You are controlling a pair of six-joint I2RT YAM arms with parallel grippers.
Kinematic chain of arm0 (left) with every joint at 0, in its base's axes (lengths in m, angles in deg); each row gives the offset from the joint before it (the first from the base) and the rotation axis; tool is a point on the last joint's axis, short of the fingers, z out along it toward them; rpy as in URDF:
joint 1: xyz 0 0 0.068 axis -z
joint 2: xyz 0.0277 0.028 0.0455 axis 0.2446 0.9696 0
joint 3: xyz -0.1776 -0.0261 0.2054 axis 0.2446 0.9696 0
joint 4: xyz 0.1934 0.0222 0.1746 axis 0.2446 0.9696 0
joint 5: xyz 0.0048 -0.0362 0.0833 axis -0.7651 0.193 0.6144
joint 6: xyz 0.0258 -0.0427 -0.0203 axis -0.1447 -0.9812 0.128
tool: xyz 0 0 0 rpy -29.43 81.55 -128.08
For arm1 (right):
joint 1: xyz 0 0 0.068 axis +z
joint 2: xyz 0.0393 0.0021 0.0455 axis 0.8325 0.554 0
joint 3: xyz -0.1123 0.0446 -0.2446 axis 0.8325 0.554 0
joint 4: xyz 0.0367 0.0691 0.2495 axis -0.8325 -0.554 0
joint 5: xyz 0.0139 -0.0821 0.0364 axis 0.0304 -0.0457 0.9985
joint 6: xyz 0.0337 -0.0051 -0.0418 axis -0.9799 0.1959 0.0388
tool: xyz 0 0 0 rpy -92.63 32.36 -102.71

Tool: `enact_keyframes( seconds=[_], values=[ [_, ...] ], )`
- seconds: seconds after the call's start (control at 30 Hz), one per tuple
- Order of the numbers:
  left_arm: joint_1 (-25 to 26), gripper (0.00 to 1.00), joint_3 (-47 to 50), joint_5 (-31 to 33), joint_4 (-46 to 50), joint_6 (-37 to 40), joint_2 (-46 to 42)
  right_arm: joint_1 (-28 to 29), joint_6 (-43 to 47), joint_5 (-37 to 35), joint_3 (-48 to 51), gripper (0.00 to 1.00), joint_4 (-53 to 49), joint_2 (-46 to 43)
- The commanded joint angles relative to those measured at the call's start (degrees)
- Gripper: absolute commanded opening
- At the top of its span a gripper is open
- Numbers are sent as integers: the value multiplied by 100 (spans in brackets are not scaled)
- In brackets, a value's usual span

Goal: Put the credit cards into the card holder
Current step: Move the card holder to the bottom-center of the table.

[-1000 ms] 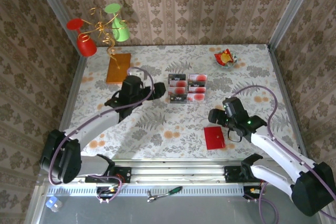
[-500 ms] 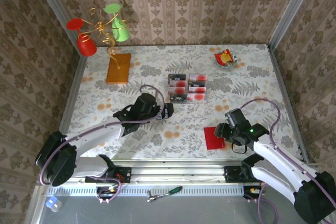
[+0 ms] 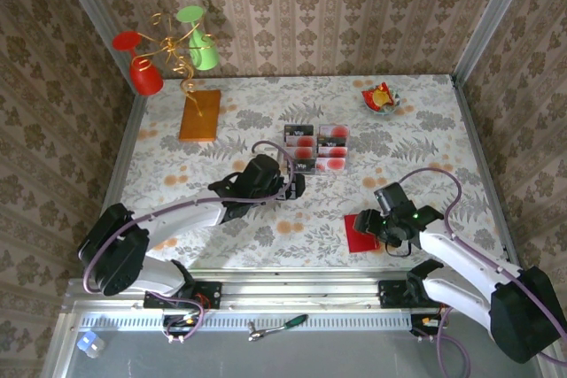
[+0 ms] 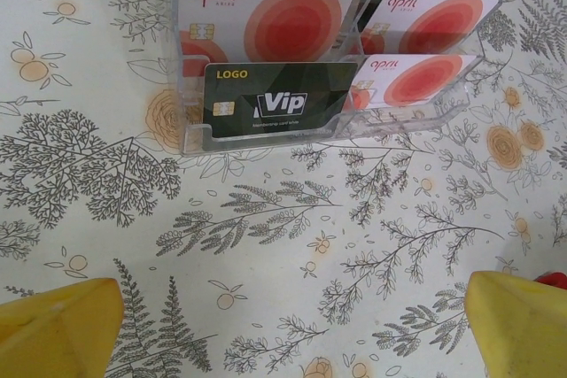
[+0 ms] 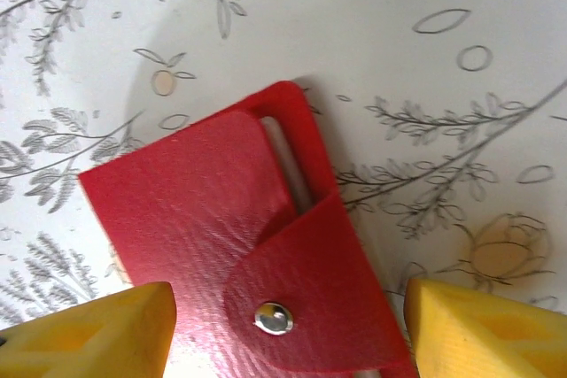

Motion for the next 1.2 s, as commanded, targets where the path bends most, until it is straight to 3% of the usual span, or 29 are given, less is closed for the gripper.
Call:
enact_keyframes(
  seconds=[0.0,0.13,0.4,0.63,1.0,1.17],
  values=[
    [46,100,-125,54,-49,80,73,-29,-1,398,88,70,338,62],
    [58,100,-117,54,-53,80,71,-31,-69,540,154,70,564,155],
    [93,100,-99,36,4,95,4,-43,108,-119,105,73,-11,20],
    [120,100,-87,55,15,92,21,-56,73,527,229,73,547,183],
    [164,100,-69,128,66,106,13,-101,-113,1840,261,64,1733,241],
    [162,100,-3,158,18,123,-1,-108,-249,2109,247,62,2113,350]
  ],
)
